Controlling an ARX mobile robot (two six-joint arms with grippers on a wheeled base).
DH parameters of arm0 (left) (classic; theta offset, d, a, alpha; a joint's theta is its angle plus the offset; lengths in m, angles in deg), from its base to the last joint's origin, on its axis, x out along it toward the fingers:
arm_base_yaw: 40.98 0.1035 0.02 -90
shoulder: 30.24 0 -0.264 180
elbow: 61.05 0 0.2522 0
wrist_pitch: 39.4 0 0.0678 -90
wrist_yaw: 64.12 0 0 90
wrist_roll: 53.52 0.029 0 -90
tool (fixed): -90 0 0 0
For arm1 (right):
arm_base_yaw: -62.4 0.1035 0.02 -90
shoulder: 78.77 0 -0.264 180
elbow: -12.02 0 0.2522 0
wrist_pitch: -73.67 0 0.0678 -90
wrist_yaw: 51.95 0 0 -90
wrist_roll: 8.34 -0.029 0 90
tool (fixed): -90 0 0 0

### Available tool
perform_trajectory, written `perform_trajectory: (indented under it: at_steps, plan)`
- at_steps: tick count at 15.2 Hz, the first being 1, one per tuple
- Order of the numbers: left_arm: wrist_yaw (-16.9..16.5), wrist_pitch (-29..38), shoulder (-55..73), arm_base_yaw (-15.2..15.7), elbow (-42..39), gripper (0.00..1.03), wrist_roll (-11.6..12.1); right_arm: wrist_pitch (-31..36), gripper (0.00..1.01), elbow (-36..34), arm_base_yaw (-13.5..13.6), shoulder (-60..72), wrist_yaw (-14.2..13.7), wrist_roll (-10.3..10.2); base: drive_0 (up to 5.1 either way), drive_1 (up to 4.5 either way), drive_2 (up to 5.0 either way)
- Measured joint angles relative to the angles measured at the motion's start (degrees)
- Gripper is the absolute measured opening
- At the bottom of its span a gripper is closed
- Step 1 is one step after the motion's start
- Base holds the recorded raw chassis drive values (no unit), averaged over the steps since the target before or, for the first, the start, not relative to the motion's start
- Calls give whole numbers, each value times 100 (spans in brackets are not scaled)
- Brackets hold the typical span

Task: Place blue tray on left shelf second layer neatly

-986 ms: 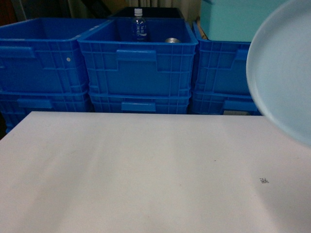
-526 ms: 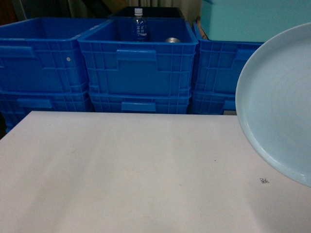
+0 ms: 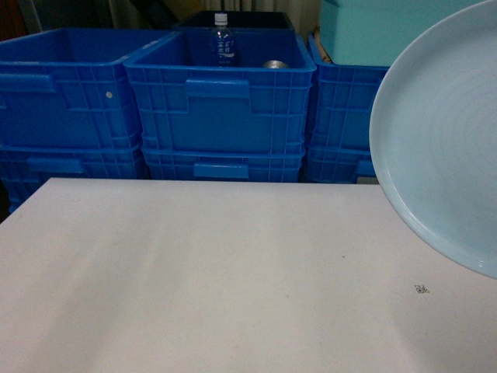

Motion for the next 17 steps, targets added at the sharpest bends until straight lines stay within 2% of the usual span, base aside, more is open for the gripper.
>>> perform_trajectory:
  at_steps: [1,4,5,6,7,9,15,17]
  plan:
    - [2,0,0,0,0,98,0,-31,2,24,74,0,-264,0,0,0,0]
    - [0,0,0,0,0,98,0,83,2,24,267,4,-636,33,0,0,0]
    - [2,0,0,0,0,98,0,109,2,24,275,15,-647,50,0,0,0]
    - [0,0,0,0,0,98,0,269,2,17,-13,116,-562,70,0,0,0]
    - [0,-2,0,0,0,98,0,284,2,17,-155,151,-507,70,0,0,0]
    - [0,0,0,0,0,98,0,273,2,15,-216,133,-389,114,0,0,0]
    - [2,0,0,0,0,98,0,343,2,-44,-195,31,-345,90,0,0,0]
    - [2,0,0,0,0,98,0,378,2,-57,-52,-59,-415,140,0,0,0]
